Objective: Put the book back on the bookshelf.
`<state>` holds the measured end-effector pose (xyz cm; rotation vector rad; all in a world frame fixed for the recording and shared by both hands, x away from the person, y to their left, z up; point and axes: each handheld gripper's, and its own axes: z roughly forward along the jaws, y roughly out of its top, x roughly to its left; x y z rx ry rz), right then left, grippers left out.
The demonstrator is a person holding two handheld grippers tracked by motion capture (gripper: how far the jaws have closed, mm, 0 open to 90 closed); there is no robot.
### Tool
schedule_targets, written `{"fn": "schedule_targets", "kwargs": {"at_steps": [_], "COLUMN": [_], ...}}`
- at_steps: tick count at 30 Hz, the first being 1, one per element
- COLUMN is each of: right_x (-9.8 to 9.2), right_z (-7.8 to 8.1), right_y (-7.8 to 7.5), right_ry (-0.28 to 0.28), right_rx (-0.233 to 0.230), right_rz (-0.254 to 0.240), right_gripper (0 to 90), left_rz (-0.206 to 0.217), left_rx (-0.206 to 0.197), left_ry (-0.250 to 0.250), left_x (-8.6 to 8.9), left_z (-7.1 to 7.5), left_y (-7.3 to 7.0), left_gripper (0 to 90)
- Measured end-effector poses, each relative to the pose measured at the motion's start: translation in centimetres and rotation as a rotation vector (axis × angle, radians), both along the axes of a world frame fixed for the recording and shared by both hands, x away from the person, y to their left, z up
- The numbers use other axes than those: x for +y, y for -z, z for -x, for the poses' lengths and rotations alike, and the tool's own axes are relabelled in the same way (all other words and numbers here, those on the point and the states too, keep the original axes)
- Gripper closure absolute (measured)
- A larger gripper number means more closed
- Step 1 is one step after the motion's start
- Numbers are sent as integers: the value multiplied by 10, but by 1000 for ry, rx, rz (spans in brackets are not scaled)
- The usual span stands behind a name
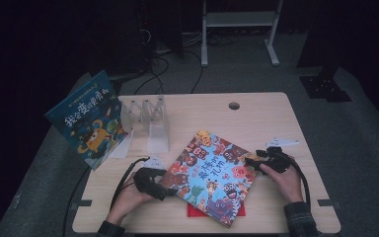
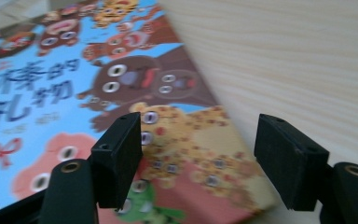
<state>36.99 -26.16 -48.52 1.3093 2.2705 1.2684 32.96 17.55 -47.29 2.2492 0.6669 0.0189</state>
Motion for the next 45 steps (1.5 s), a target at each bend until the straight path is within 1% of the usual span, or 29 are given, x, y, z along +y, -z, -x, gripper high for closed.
{"fn": "schedule_targets", "kwargs": {"at_steps": [2,3,5,7,11,12,13,14,15,19,21,22,26,28,30,31,32,34,36,37,39,40,41,43,44,45], "right_x": [2,4,4,6,12,12,17,17,22,33,36,40,45,45,45,45,45,45,45,44,44,44,44,44,44,44], "right_z": [0,1,1,4,8,8,11,11,13,16,17,18,19,19,19,19,18,18,18,18,18,18,18,18,18,18], "right_y": [0,0,0,0,1,1,1,1,0,-1,-1,-2,-2,-2,-2,-2,-2,-1,-1,-1,-1,-1,-1,-1,-1,-1], "right_ry": [-4,6,5,-4,-9,-9,-15,-15,-25,-48,-52,-62,-78,-78,-79,-81,-82,-84,-85,-86,-87,-87,-87,-88,-89,-90], "right_rx": [4,-3,-1,6,-4,-4,-9,-9,-11,-18,-17,-21,-27,-24,-24,-23,-23,-24,-24,-24,-24,-24,-24,-28,-28,-28], "right_rz": [-2,7,5,-5,-6,-6,-7,-7,-3,6,7,10,15,13,12,10,9,9,6,7,7,7,7,7,7,7], "right_gripper": [294,295,297,302,308,308,310,310,310,311,311,312,314,314,314,314,314,314,315,314,314,315,315,315,315,315], "left_rz": [2,-3,-5,-7,-11,-4,2,2,6,12,10,10,18,26,31,25,3,0,4,4,1,3,3,-6,1,1], "left_rx": [0,2,3,7,12,9,8,8,10,15,14,15,16,27,29,19,12,14,14,14,18,18,18,26,28,28], "left_ry": [-2,-3,-3,-7,-9,-16,-26,-26,-36,-55,-57,-60,-65,-57,-50,-58,-58,-57,-56,-56,-53,-49,-49,-41,-39,-39], "left_x": [0,0,1,5,10,12,17,17,23,34,36,40,45,45,45,43,41,41,37,37,32,27,27,20,17,17], "left_z": [0,1,0,1,2,2,4,4,5,9,10,12,15,12,9,6,2,0,-9,-9,-17,-24,-24,-33,-36,-36], "left_y": [0,0,0,-1,-1,-1,-1,-1,-1,0,1,1,2,2,1,-1,-2,-3,-5,-5,-7,-8,-8,-7,-6,-6], "left_gripper": [75,74,71,71,71,71,72,71,72,72,72,71,72,70,66,62,61,61,61,61,61,62,61,61,61,61]}}
